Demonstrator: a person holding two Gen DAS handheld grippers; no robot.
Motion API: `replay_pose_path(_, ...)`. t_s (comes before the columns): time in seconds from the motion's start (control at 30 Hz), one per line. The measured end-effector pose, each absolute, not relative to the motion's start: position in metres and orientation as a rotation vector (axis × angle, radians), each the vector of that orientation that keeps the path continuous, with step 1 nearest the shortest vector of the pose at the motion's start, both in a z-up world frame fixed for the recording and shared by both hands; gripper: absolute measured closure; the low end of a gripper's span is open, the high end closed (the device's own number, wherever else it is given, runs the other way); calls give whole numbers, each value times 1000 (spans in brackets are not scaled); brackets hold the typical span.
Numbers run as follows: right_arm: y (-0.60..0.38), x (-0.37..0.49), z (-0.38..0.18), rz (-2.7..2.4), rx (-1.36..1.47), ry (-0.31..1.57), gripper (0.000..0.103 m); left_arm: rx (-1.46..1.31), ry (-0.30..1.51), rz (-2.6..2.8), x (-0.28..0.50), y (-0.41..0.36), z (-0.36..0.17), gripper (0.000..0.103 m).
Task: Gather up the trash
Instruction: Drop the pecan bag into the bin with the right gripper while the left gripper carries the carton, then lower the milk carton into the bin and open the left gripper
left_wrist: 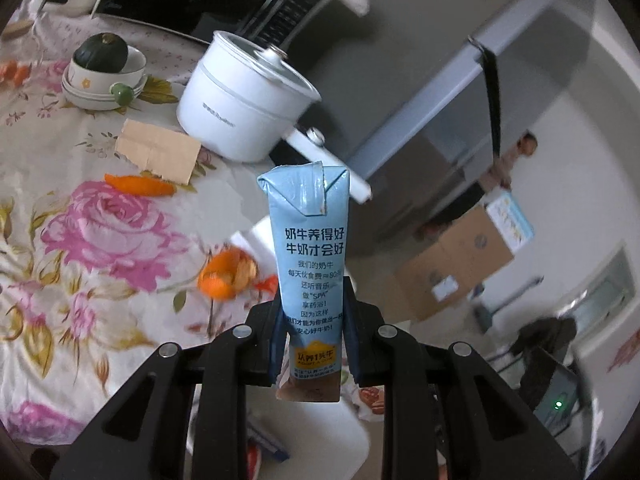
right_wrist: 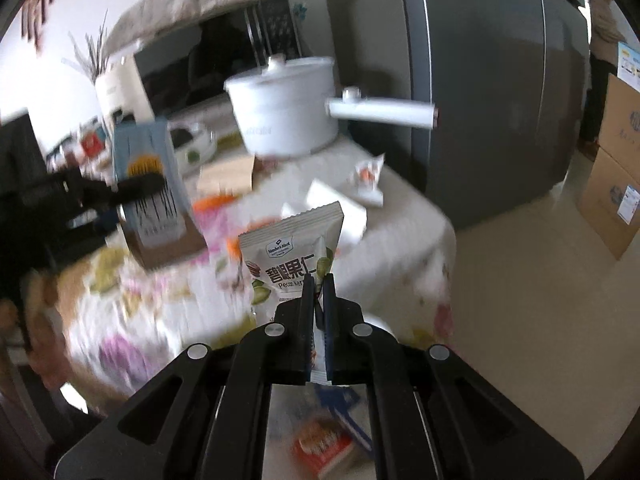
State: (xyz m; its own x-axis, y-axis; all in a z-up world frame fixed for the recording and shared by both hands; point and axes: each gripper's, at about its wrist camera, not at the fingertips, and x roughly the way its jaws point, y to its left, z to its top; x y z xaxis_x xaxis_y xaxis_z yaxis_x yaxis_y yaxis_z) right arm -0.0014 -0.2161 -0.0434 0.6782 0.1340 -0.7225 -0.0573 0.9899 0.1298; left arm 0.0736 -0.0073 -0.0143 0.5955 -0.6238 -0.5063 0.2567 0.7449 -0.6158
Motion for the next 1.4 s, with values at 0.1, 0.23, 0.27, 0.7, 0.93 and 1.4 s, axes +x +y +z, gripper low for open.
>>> replay_pose_path(0.1,-215,-13,-63,112,69,897,99,-489,800,-558,58,-13,-22,78)
replay_pose_path(0.23,-214,-22,-81,106,68,969,52,-463,834,-569,47,-20,-33,78)
replay_pose_path(0.27,-214,-24,-81,95,64,963,43,-459,843,-570,46,-21,-36,78)
replay_pose_path(0.7,-240,-24,-67,-209,-22,810,7,-346,1000,-628,36,-63,-68,78)
replay_pose_path(0.93,-245,-19,-68,-249,-48,810,7,-249,1175,-645,32,-91,-107,66)
replay_pose_path(1.4,-234,-7,-77,-207,-40,877,7,-337,1121,-534,71,-52,-90,47)
